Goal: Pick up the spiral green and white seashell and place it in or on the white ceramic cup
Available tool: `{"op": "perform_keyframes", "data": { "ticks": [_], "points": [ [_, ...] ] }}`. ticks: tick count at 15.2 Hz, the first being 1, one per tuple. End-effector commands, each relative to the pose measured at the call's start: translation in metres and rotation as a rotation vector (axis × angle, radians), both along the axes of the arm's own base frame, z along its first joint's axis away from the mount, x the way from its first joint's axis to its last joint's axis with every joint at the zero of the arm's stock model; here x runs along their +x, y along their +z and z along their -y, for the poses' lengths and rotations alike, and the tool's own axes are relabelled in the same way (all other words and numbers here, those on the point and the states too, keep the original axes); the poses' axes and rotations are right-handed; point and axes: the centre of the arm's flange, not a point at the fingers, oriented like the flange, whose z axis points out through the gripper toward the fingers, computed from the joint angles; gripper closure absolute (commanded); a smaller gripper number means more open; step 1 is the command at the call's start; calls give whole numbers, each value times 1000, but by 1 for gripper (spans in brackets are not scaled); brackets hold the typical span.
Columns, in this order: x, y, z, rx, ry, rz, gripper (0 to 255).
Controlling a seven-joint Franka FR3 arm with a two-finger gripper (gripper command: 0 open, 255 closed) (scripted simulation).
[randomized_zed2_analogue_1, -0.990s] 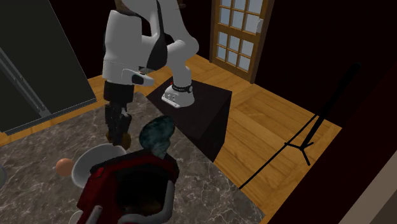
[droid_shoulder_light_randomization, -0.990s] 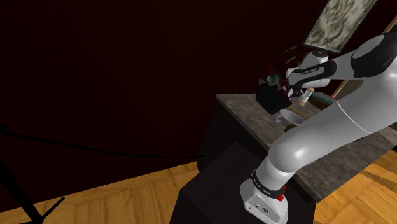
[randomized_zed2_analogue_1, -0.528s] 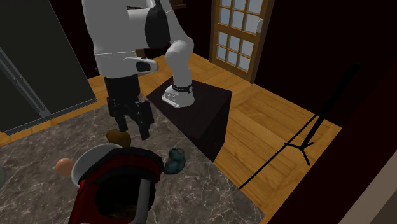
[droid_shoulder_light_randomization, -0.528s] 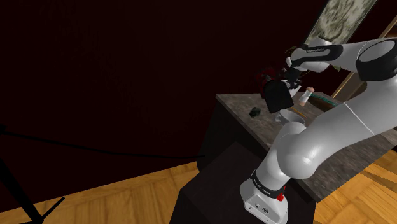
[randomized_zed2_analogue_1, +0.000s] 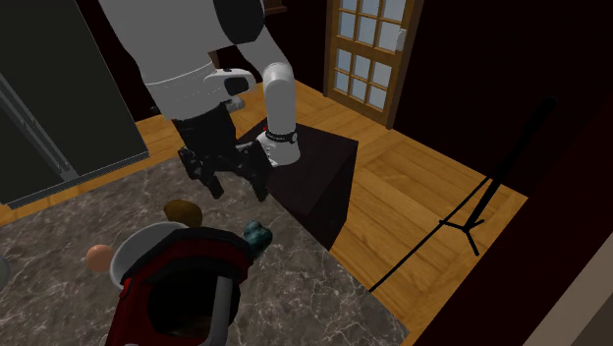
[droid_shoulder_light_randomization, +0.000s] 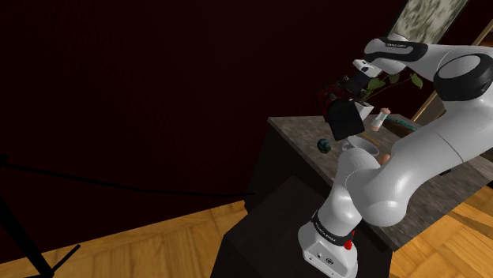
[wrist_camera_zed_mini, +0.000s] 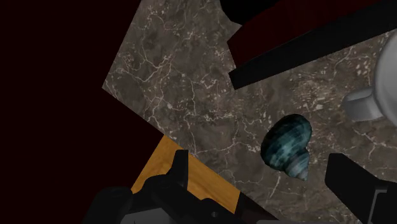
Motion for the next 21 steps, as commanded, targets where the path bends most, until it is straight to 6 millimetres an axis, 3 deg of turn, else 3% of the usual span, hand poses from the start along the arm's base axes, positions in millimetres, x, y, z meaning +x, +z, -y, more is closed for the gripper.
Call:
{"op": "perform_keyframes", "data": {
  "ticks": [1,4,12,13,21],
  "points": [
    [3,-10,-1,4,4,0,0],
    [8,-28,-1,4,4,0,0],
    [8,-28,-1,4,4,0,0],
    [8,-28,-1,4,4,0,255],
    [8,-28,-1,4,4,0,255]
  ]
}}
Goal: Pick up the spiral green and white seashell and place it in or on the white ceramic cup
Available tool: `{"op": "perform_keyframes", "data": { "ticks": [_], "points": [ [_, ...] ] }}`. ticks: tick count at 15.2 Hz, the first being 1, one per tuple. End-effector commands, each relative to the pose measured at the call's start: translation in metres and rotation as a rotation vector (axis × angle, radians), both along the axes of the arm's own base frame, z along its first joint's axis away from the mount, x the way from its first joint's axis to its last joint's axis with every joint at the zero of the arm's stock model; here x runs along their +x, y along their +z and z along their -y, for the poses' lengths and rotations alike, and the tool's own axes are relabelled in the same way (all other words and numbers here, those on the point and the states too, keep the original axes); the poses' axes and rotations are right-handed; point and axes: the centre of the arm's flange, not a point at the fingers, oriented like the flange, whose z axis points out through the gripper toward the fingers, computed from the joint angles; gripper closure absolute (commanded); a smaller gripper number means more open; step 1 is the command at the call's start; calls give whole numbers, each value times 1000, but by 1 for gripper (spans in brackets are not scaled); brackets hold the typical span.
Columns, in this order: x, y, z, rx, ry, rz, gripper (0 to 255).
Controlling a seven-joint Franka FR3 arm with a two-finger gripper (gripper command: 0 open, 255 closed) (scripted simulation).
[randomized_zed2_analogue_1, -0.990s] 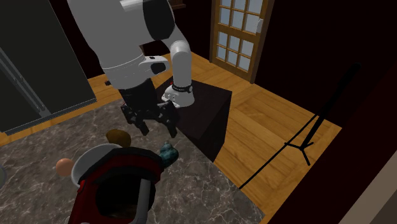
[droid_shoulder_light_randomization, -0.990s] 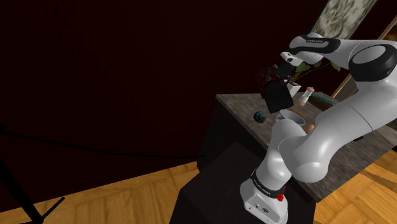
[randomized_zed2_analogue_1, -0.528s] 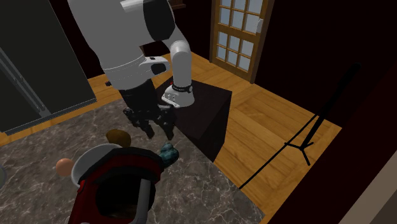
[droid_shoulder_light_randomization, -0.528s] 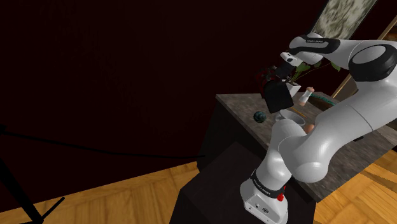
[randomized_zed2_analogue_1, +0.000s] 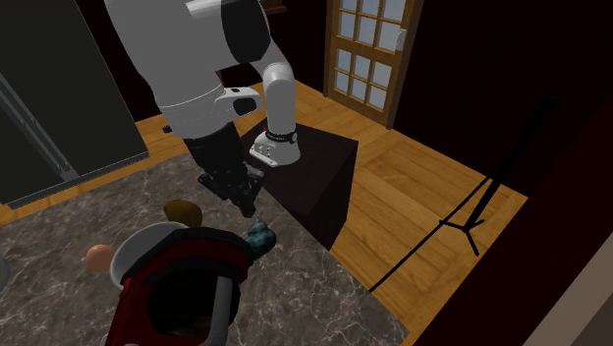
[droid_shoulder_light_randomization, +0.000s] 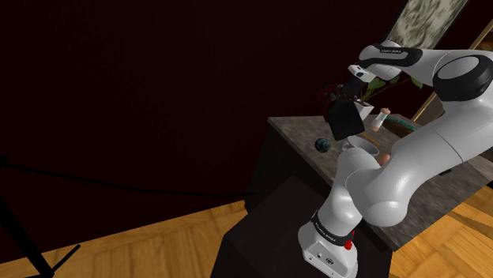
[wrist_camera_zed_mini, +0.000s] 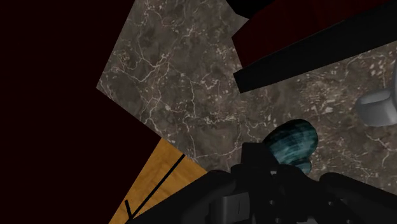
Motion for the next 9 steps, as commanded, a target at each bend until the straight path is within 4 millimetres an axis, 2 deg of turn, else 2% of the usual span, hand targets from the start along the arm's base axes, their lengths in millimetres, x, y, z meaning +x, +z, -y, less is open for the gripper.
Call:
{"op": "perform_keyframes", "data": {
  "ticks": [1,2,9],
  "points": [
    [0,0,0,0,0,0,255],
    [0,0,0,0,0,0,0],
    [-67,-84,-7,72,25,131,0]
  ]
}}
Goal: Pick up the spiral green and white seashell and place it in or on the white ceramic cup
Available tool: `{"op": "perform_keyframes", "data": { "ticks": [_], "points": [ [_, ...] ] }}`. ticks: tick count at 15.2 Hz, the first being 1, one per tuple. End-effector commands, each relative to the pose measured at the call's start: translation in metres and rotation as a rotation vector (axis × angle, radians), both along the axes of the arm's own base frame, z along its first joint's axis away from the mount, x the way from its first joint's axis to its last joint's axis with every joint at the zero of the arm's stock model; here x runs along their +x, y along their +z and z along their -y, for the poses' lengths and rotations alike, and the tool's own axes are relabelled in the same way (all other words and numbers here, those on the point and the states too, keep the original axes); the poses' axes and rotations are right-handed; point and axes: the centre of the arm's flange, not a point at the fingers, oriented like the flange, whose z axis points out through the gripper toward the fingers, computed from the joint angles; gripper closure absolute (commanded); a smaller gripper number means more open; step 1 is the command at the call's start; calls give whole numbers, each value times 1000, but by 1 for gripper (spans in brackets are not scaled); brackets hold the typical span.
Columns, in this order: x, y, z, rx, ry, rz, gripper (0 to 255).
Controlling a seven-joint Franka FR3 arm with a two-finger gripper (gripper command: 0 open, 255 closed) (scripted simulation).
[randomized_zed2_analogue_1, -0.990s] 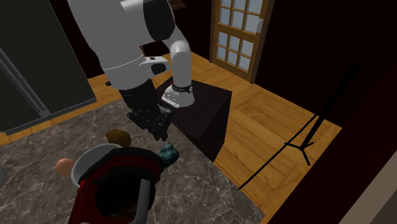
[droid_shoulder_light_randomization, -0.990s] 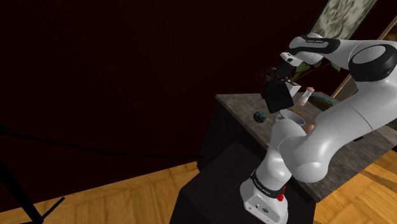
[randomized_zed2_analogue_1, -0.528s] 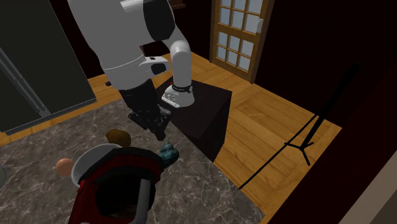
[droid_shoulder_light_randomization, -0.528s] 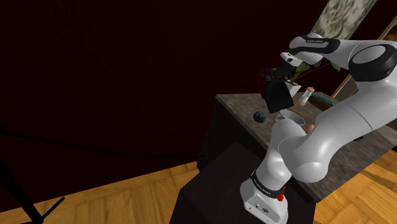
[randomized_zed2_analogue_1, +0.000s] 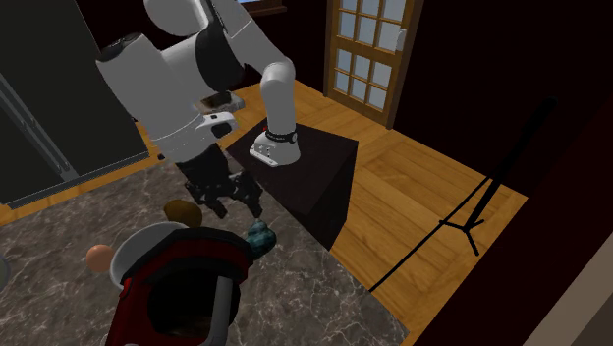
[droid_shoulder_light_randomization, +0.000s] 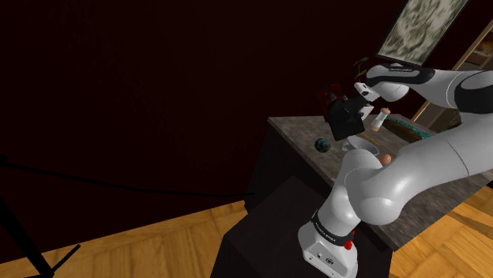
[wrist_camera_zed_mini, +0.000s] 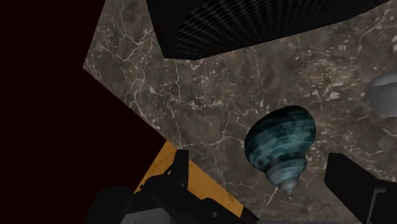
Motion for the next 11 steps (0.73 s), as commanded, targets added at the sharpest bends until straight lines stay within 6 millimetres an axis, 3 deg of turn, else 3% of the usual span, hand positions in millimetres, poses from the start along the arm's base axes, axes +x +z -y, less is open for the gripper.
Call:
{"op": "perform_keyframes", "data": {
  "ticks": [1,8,11],
  "points": [
    [-17,-28,-1,20,8,39,0],
    [-71,-120,-14,92,33,170,0],
    [-69,-136,-17,98,35,180,0]
  ]
}}
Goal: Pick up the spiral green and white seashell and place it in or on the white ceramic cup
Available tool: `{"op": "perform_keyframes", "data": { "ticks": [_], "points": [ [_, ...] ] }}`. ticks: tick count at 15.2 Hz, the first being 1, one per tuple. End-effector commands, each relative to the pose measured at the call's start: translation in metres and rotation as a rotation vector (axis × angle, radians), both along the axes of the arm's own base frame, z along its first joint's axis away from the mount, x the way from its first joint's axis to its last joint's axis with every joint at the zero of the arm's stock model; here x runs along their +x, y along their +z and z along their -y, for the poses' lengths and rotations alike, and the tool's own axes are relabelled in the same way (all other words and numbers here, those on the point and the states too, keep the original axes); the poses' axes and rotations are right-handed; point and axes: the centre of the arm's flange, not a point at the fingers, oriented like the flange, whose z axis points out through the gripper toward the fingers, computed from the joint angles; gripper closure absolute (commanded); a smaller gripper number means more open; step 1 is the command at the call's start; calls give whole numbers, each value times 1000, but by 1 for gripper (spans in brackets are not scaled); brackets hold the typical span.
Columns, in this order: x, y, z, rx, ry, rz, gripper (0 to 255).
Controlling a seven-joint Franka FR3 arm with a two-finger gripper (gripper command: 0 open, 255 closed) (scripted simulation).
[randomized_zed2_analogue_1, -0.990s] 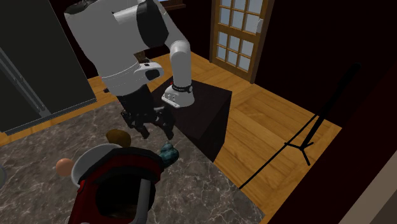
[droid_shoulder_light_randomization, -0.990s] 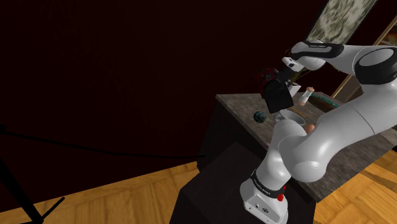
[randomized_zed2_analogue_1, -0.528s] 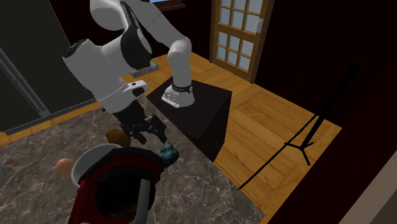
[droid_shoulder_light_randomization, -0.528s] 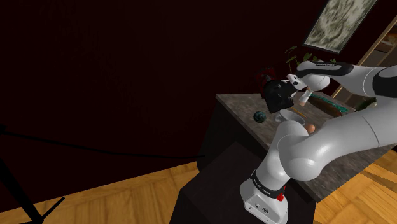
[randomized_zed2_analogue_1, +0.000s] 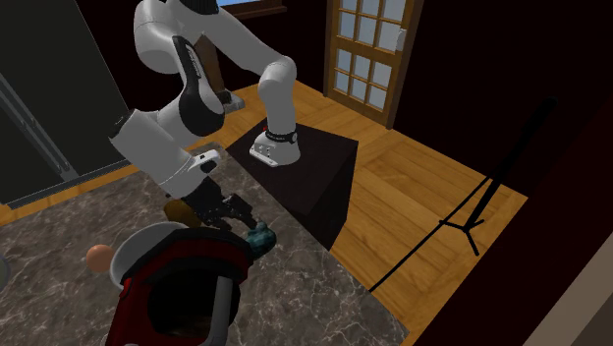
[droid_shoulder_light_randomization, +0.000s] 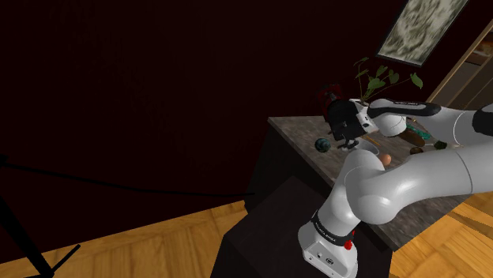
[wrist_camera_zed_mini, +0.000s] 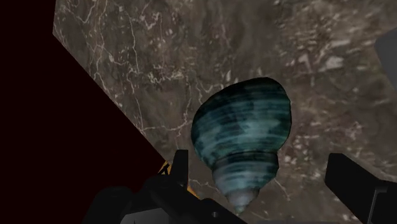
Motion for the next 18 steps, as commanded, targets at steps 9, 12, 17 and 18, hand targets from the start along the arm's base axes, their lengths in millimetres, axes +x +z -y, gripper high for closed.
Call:
{"op": "perform_keyframes", "data": {
  "ticks": [9,12,17,18],
  "points": [
    [17,-30,-6,1,1,4,0],
    [17,-30,-6,1,1,4,0],
    [17,-30,-6,2,1,4,255],
    [17,-30,-6,2,1,4,255]
  ]
}}
